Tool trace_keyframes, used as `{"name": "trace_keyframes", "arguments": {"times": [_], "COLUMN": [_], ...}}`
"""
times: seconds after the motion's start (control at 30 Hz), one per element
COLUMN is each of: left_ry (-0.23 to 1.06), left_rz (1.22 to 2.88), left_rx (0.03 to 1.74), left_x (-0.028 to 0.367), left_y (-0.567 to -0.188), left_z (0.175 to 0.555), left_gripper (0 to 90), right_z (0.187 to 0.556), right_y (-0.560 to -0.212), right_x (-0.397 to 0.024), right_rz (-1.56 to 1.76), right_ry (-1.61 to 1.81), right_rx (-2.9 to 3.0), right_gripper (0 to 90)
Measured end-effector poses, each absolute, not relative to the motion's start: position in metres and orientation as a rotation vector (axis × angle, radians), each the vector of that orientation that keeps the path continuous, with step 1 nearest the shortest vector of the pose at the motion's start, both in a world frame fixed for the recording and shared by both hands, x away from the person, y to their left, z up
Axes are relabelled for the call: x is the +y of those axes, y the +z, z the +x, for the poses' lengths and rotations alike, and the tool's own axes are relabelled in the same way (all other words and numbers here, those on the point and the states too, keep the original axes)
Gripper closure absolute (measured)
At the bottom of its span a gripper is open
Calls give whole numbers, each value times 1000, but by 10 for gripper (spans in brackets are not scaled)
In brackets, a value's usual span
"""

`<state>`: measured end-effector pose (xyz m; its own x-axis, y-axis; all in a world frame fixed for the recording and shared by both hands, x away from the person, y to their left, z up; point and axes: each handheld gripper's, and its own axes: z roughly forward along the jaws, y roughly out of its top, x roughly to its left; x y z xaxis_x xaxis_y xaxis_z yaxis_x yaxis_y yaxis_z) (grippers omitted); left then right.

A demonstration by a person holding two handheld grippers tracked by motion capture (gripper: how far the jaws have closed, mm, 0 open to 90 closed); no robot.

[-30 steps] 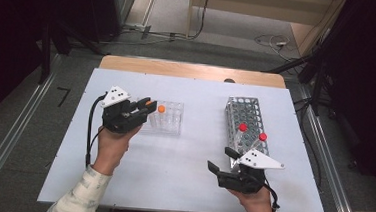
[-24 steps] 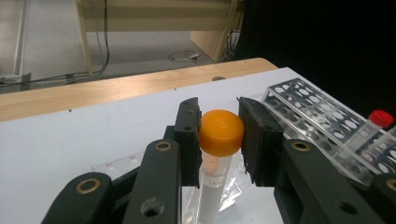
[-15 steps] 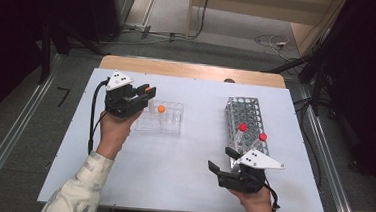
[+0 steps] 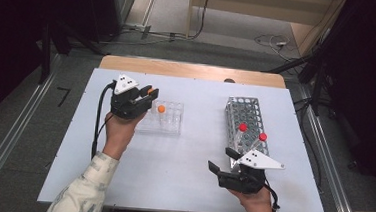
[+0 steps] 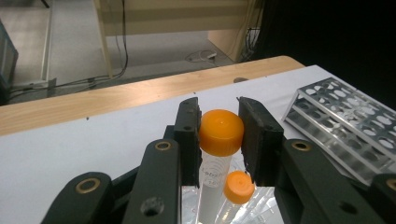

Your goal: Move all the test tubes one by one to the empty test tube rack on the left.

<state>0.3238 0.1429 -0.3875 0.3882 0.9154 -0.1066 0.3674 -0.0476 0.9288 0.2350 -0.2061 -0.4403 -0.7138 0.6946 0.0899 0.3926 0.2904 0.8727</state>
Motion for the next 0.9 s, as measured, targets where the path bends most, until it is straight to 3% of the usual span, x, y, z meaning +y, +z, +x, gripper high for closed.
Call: {"name": "trace_keyframes", "arguments": {"times": [0.57, 0.9], "left_ry": [647, 630], "left_rz": [1642, 1618], "left_rx": [1206, 1211], "left_x": [140, 143], "left_y": [-419, -417], "left_z": [324, 323], "left_gripper": [697, 614], "right_z": [235, 236], "right_y": [-444, -444], "right_x": [-203, -203], "right_rz": [992, 993], "right_ry": [1369, 1365], "right_rx": [2279, 2283], "right_gripper": [239, 239]}}
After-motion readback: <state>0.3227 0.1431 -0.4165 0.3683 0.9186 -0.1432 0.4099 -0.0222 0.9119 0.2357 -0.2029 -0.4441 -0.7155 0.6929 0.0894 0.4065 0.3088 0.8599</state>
